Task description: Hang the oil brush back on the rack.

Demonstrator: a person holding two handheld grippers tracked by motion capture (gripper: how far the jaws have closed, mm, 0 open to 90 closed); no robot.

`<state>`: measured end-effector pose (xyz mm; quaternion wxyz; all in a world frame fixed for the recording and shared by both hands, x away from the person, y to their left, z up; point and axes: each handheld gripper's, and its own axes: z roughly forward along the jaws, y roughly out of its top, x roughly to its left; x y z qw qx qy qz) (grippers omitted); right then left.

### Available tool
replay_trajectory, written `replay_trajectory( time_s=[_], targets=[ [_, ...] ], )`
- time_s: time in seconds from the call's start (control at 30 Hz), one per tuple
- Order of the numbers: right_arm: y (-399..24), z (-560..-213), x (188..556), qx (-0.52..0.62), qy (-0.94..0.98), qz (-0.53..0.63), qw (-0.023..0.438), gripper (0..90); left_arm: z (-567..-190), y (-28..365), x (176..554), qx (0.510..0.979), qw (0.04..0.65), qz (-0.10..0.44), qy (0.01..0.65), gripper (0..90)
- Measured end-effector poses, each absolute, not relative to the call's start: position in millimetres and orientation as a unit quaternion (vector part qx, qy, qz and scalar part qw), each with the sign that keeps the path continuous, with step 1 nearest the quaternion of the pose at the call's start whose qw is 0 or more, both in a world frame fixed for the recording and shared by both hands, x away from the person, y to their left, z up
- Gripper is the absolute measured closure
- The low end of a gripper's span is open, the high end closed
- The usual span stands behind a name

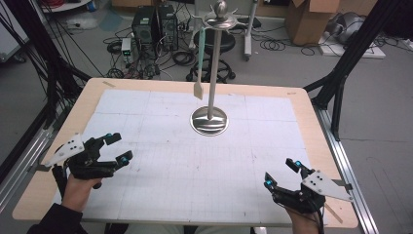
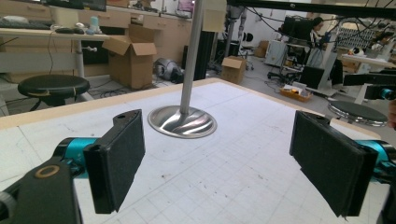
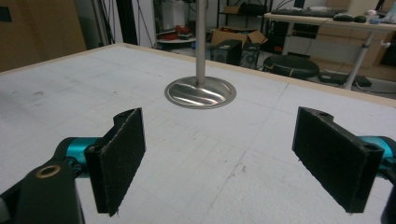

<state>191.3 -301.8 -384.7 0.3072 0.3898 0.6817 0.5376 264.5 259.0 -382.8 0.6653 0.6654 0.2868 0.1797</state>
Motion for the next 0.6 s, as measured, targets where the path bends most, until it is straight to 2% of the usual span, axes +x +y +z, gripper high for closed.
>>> replay_trajectory(
  time_s=[0.6],
  targets=[
    [-303.3, -383.4, 191.1, 0.385, 0.679, 0.535, 0.324, 16.0, -385.4, 257.6, 262.1, 0.657, 0.676, 0.172, 0.287, 19.0]
  ],
)
